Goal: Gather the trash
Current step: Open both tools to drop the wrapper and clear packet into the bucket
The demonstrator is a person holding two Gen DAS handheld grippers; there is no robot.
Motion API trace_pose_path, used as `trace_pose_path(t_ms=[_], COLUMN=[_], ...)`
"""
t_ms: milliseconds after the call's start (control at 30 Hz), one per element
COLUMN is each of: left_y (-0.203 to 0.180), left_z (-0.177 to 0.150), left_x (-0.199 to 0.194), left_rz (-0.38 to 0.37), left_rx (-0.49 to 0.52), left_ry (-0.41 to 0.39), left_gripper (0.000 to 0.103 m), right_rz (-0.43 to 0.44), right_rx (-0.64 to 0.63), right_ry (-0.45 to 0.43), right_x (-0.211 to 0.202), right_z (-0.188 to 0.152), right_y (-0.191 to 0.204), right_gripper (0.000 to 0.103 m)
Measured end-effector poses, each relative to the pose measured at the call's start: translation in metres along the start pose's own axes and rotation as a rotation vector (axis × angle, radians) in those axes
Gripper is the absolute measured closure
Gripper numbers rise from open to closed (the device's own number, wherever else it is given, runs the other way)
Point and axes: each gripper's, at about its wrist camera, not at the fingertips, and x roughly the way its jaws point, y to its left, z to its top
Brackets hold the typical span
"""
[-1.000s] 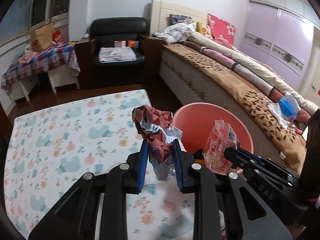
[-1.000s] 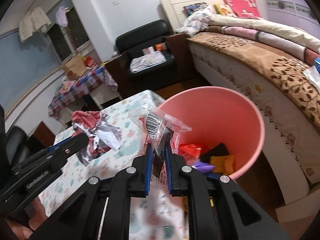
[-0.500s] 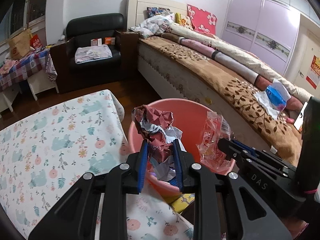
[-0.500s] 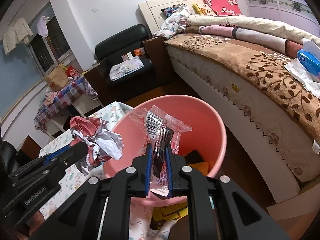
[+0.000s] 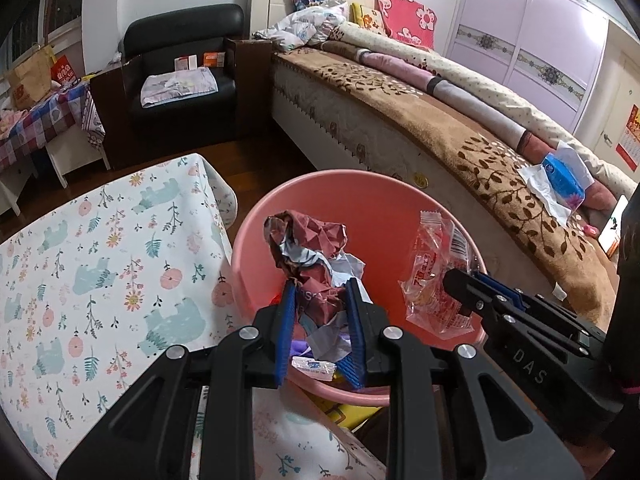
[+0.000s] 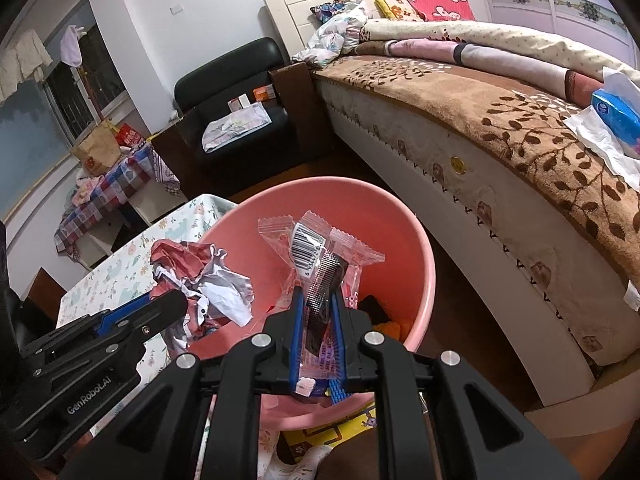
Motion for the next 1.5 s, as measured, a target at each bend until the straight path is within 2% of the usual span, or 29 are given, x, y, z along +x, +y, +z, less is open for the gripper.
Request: trace_pose_path(t_ms=[900,1067,1233,1500], left_y=[0.0,-0.001,-0.001,0.002], left_z=[0.0,0.002,0.005,0.009], left_x=[0.026,0.031,0.031,0.028], left_rz=[0.016,0.009,-0.009,-0.025], left_rx=[0.006,0.021,0.016,-0.001], left_ry=[0.048,0.061,0.056,0.046], left_gripper=[0.079,0.072,0.056,0.049], right_rz=[-0.012,-0.013,-0.014,-0.021], right_rx=[0.017,0.02,0.026,0.023], right_ry=[0.05,0.054,0.062,0.059], right_x=[0.025,0.028,0.03,0.031], right_z=[0.0,0.001,0.003,0.005], right_y=[-0.006,-0.008,-0.009,-0.008], right_gripper=[0.09,0.089,0.089,0.084])
